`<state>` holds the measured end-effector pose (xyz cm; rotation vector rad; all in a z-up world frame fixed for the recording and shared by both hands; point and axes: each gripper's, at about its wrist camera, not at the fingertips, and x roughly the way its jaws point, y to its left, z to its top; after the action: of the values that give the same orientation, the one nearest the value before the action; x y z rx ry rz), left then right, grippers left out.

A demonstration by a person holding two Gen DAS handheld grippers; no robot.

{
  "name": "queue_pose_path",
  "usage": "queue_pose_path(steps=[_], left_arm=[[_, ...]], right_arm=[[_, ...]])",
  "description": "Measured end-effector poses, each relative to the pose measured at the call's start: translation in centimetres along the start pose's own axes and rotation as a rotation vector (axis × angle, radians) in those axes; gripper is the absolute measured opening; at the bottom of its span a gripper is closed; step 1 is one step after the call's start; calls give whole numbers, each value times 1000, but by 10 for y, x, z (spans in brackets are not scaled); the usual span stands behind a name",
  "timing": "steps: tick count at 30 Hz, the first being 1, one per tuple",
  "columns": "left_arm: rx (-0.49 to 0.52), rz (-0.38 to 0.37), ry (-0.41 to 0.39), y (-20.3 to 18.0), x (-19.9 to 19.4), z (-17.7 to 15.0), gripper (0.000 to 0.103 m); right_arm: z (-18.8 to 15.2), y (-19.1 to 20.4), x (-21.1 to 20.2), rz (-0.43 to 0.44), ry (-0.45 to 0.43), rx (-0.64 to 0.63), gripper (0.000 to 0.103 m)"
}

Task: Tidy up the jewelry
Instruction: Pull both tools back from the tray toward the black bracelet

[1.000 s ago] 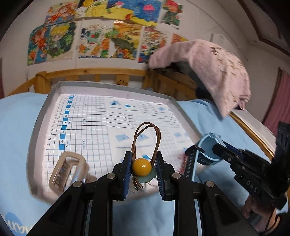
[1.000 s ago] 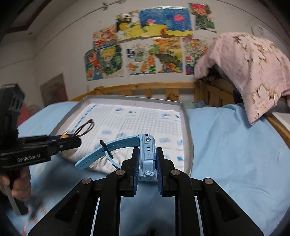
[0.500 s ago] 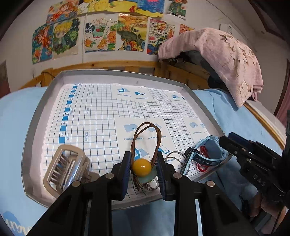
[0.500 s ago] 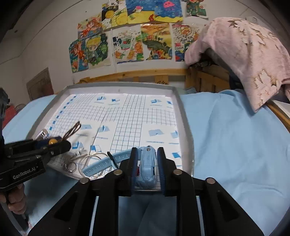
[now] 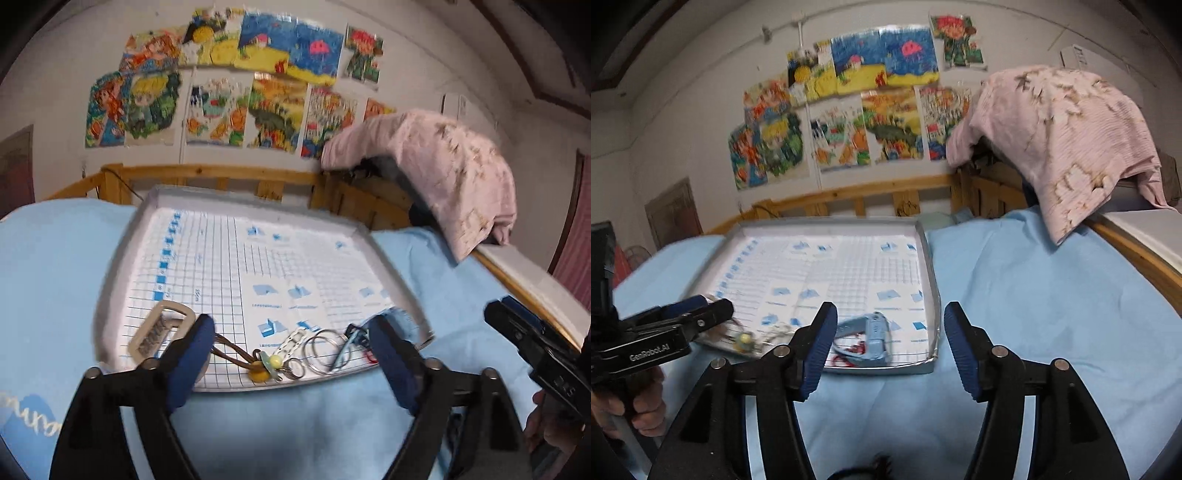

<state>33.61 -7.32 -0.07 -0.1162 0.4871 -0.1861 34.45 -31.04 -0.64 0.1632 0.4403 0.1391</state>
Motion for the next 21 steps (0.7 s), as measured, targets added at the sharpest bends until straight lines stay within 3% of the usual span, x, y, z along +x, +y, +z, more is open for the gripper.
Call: queue_pose_path(steps=[1,4,15,21], left_arm=[[-1,-6,-20,0,-9,0,94],[6,-11,-98,-2,-46,-3,102],[34,34,-243,3,-166,-31,103],[48,62,-255,9,-211,-65,103]], right_arm=[[-1,1,-13,14,-31,-2,73],[-4,6,-47,48,-114,-13,87],[-25,46,-159,48,-278,-91,93],[-46,55,-203,48,-286,-79,96]])
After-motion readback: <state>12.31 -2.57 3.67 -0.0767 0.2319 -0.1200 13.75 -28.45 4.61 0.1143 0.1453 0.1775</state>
